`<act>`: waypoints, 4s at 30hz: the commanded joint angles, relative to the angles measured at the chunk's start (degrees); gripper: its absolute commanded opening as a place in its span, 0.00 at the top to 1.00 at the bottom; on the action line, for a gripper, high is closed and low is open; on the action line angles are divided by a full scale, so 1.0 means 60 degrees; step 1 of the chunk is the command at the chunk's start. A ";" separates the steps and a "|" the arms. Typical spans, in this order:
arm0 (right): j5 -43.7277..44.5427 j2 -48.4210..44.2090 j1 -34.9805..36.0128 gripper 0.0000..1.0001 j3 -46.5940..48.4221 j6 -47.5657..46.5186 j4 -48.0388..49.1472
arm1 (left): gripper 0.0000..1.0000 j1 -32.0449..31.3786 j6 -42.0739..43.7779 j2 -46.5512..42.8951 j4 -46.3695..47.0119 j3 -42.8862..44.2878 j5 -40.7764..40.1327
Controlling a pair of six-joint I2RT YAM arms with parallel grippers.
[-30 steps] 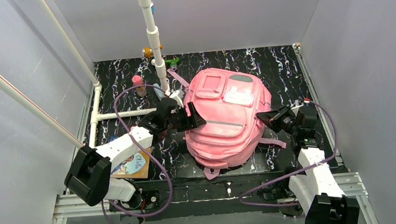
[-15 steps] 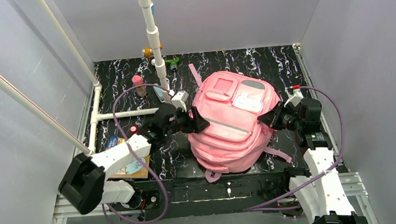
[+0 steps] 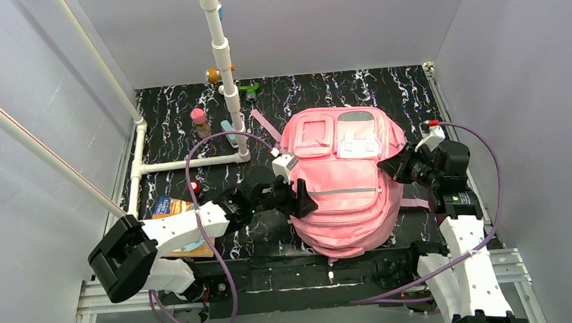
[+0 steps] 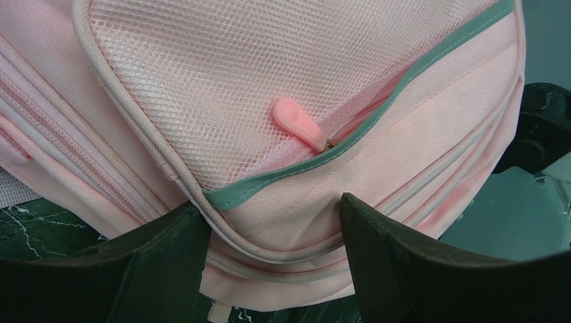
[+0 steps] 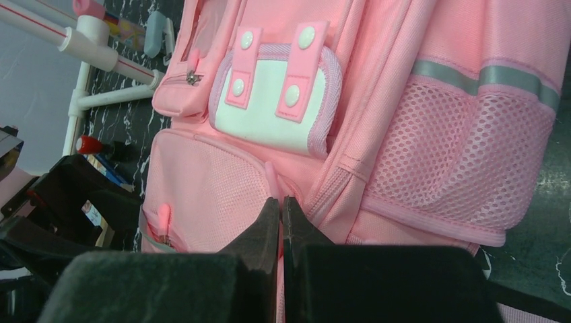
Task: Pack the student bag
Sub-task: Zip the student bag at the center of the board, then unzip the student bag at the center of the board.
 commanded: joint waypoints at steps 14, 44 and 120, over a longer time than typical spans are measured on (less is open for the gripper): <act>0.0016 -0.0330 0.0319 0.99 -0.0153 0.2288 0.1265 | 0.06 -0.0262 0.1265 -0.3179 -0.2540 0.0883 -0.2932; -0.0941 -0.0497 0.0307 0.99 -0.1421 0.2145 0.2339 | 0.35 0.0472 -0.0084 0.4004 -0.0455 0.4518 -0.0149; -0.0122 0.7817 0.0755 0.61 0.4128 -0.8709 -0.0110 | 0.19 0.1784 0.0045 0.0751 -0.2633 0.3075 0.1294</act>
